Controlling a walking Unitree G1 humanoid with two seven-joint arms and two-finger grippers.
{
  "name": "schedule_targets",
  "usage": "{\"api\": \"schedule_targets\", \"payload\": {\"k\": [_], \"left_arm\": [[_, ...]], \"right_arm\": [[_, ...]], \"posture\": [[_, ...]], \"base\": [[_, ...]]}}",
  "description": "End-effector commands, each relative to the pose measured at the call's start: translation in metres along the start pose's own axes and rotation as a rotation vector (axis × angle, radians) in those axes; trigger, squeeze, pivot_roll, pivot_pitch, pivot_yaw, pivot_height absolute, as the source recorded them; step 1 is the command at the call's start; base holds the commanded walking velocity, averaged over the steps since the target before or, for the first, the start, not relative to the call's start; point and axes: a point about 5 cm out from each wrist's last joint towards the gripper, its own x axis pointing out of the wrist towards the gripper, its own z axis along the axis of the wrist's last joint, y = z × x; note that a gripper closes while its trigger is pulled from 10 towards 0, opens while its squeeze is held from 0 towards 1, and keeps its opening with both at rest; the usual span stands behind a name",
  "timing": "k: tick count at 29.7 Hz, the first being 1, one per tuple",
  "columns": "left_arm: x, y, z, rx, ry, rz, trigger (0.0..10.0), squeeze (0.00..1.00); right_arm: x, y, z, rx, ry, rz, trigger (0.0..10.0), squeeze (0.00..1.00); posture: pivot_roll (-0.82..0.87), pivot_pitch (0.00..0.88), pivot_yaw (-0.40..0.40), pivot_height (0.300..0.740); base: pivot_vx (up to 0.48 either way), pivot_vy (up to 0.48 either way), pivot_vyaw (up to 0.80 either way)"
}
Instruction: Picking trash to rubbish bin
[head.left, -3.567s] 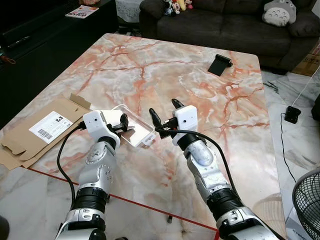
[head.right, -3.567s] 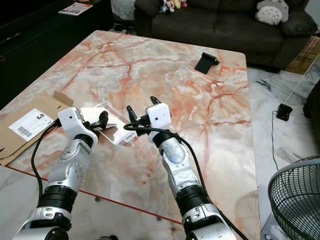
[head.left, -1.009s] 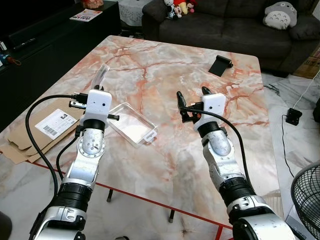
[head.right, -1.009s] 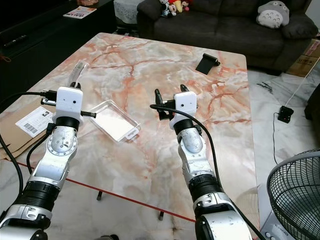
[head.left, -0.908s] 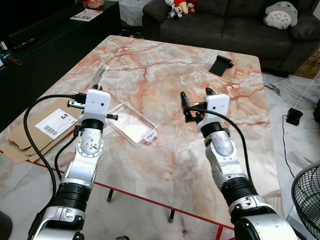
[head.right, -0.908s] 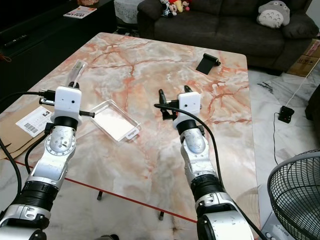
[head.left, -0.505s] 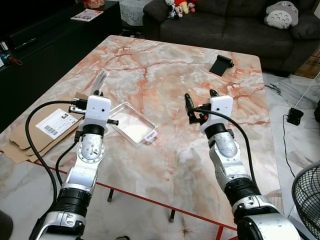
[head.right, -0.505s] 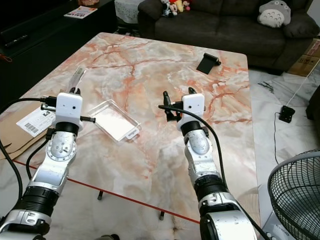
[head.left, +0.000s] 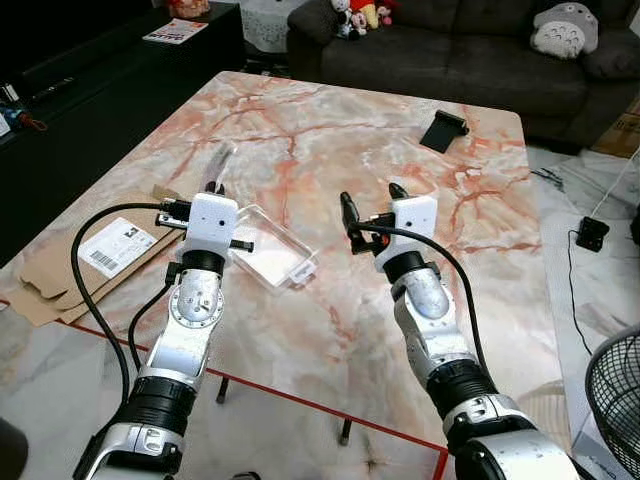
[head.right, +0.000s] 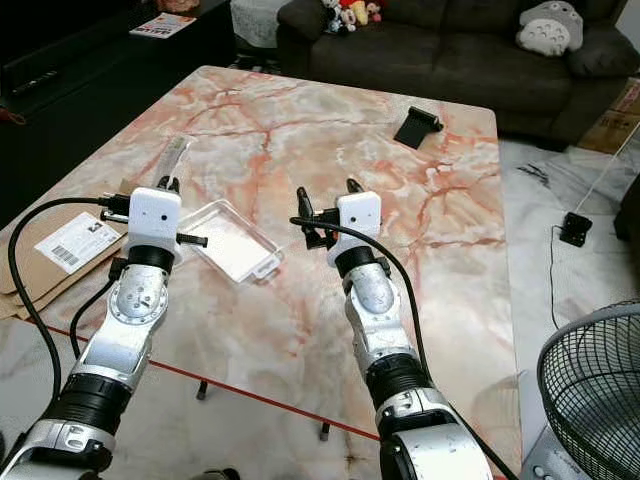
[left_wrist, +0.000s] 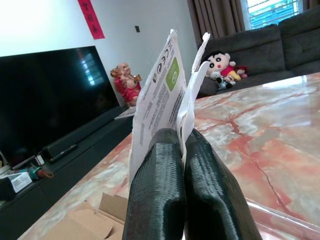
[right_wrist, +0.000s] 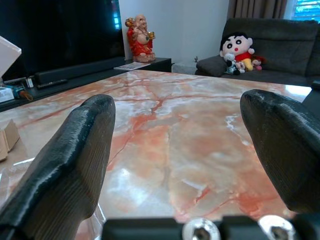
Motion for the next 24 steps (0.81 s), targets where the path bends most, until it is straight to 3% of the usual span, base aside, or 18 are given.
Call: {"api": "schedule_targets", "payload": {"k": [1, 9, 24], "left_arm": [[0.001, -0.002, 0.004, -0.015, -0.026, -0.004, 10.0, 0.0], [-0.001, -0.002, 0.002, -0.016, -0.018, 0.003, 10.0, 0.0], [-0.001, -0.004, 0.002, -0.018, -0.016, 0.008, 10.0, 0.0]], "right_arm": [[0.0, -0.003, 0.002, -0.016, -0.01, 0.006, 10.0, 0.0], [0.001, -0.019, 0.007, -0.032, -0.015, -0.04, 10.0, 0.0], [-0.001, -0.015, 0.005, -0.031, -0.012, -0.024, 10.0, 0.0]], "posture": [[0.12, 0.059, -0.012, 0.74], [0.11, 0.07, -0.018, 0.74], [0.11, 0.083, -0.026, 0.74]], "base": [[-0.262, 0.0, 0.0], [-0.281, 0.0, 0.0], [-0.295, 0.0, 0.0]]}}
